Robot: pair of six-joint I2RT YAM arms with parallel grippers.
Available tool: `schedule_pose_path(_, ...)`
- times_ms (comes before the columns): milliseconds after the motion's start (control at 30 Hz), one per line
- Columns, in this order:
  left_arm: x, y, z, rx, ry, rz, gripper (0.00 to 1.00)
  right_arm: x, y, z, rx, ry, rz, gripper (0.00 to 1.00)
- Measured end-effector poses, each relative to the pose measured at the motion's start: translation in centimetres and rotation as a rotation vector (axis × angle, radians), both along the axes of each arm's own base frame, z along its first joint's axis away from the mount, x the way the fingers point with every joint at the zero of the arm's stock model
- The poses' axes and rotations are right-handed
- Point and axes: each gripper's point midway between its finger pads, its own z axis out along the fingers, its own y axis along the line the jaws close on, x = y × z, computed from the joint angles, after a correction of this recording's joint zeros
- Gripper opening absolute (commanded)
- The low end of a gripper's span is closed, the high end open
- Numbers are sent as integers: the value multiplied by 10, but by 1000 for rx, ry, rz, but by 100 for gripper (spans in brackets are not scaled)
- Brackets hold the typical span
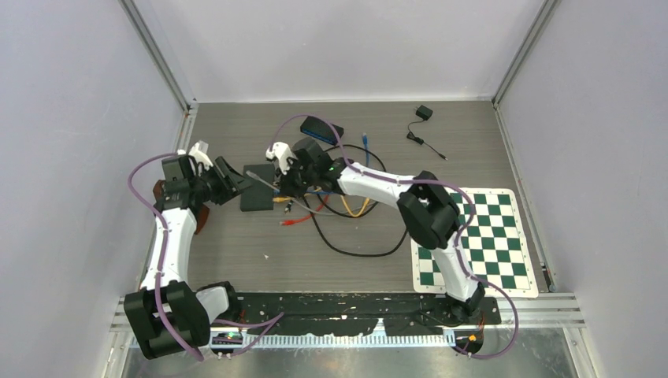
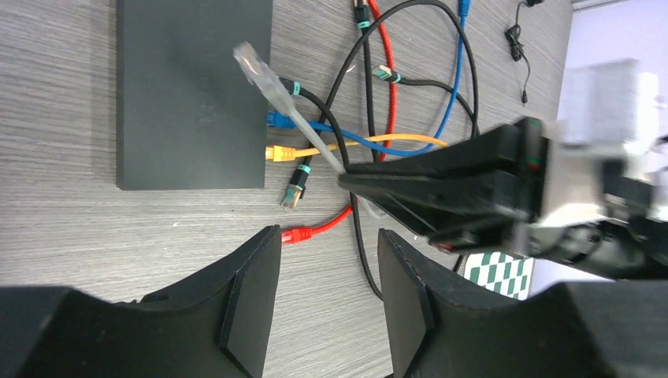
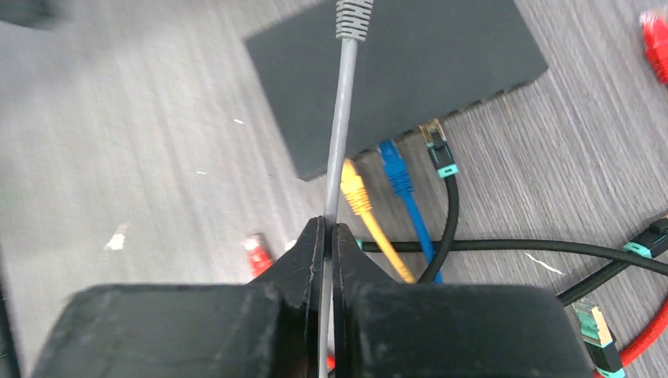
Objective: Insert the plug into the switch port
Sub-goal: Pick up the connector from the center of the board.
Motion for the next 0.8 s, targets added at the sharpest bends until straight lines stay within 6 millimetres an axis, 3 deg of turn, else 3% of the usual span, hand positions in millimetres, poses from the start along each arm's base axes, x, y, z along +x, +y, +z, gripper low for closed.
schedule_pose_path(233, 3, -8, 17, -10, -57, -77, 56, -16, -10, 81, 216, 21, 38, 5)
schedule_pose_path(333, 3, -16, 26, -43, -90, -123, 57, -20, -14, 105, 284, 30, 57, 5)
schedule_pose_path(433, 4, -21, 34, -66, -125, -154, 58, -25, -18, 111, 317, 53, 70, 5)
schedule_pose_path(667, 11, -32, 56, -132, -230, -213, 61, -44, -24, 96, 321, 140, 89, 5)
schedule_pose_path(800, 13, -37, 62, -172, -270, -231, 61, -47, -25, 101, 341, 156, 99, 5)
